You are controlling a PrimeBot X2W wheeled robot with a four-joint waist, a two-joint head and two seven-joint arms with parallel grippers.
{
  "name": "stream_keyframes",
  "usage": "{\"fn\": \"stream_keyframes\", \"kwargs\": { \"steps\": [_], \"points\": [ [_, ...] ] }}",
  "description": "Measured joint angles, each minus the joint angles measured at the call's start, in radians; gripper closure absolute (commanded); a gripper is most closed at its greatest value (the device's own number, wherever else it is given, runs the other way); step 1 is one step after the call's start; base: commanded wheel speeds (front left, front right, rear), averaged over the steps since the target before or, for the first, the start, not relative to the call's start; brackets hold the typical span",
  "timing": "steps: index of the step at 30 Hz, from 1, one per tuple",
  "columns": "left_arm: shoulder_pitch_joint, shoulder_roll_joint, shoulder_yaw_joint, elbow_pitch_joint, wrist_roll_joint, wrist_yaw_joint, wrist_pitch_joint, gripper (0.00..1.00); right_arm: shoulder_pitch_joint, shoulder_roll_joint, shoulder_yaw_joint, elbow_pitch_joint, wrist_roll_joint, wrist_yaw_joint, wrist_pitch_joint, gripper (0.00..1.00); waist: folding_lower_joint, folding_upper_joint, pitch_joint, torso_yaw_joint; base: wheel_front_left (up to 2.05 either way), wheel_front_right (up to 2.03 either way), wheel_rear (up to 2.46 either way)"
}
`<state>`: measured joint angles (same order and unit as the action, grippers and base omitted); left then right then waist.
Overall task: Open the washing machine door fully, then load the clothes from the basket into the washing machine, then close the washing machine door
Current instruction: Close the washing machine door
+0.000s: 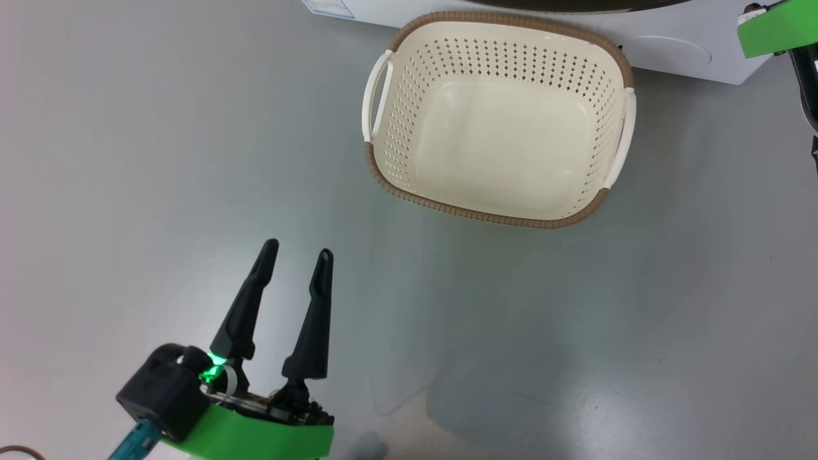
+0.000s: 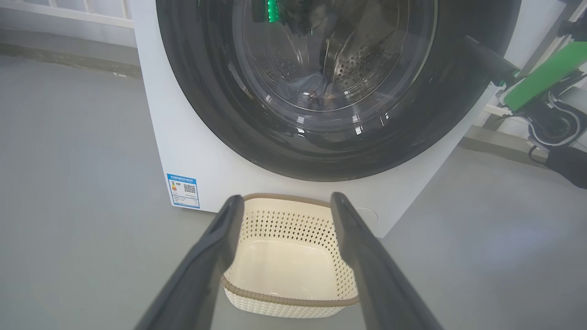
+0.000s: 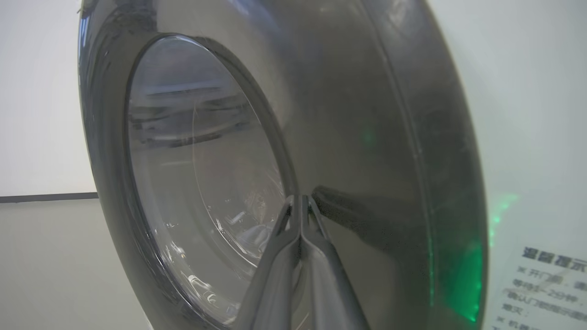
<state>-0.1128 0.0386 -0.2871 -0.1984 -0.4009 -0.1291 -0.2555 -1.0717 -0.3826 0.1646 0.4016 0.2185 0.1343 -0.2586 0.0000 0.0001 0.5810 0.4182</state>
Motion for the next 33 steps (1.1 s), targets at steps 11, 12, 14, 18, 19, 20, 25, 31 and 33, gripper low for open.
{"fn": "stream_keyframes", "kwargs": {
  "steps": [11,12,14,18,19,20,25,31,33],
  "points": [
    [-0.027,0.000,0.032,0.040,-0.002,0.000,0.000,0.00,0.034,0.042,-0.008,-0.069,0.009,0.003,0.000,1.00,0.0000,0.0000,-0.021,-0.050,0.00,0.00,0.00],
    [-0.032,0.000,0.039,0.053,-0.002,0.000,0.000,0.00,0.050,0.050,-0.008,-0.086,0.014,0.003,0.000,1.00,0.0000,0.0000,-0.026,-0.058,0.00,0.00,0.00],
    [-0.036,-0.001,0.057,0.077,-0.004,0.000,0.000,0.00,0.097,0.069,-0.005,-0.114,0.020,0.003,0.000,1.00,0.0000,0.0000,-0.038,-0.074,0.00,0.00,0.00],
    [-0.035,-0.001,0.106,0.137,-0.046,0.003,0.000,0.00,0.211,0.085,0.026,-0.148,0.024,0.002,0.000,0.99,0.0000,0.0000,-0.077,-0.108,0.00,0.00,0.00],
    [-0.035,-0.002,0.115,0.152,-0.053,0.003,0.000,0.00,0.238,0.086,0.030,-0.152,0.026,0.002,0.000,0.95,0.0000,0.0000,-0.089,-0.117,0.00,0.00,0.00],
    [-0.035,-0.002,0.124,0.164,-0.054,0.003,0.000,0.00,0.263,0.089,0.031,-0.159,0.030,0.002,0.000,0.90,0.0000,0.0000,-0.101,-0.126,0.00,0.00,0.00],
    [-0.006,-0.001,0.175,0.222,-0.053,0.003,0.000,0.00,0.415,0.108,0.021,-0.201,0.030,0.002,0.000,0.60,0.0000,0.0000,-0.188,-0.181,0.00,0.00,0.00],
    [0.043,-0.001,0.192,0.274,-0.028,0.002,0.000,0.00,0.543,0.132,0.008,-0.227,0.022,0.002,0.000,0.21,0.0000,0.0000,-0.280,-0.244,0.00,0.00,0.00],
    [0.051,-0.001,0.198,0.278,-0.023,0.001,0.000,0.00,0.564,0.134,0.003,-0.233,0.022,0.002,0.000,0.06,0.0000,0.0000,-0.297,-0.255,0.00,0.00,0.00]
  ]
}}
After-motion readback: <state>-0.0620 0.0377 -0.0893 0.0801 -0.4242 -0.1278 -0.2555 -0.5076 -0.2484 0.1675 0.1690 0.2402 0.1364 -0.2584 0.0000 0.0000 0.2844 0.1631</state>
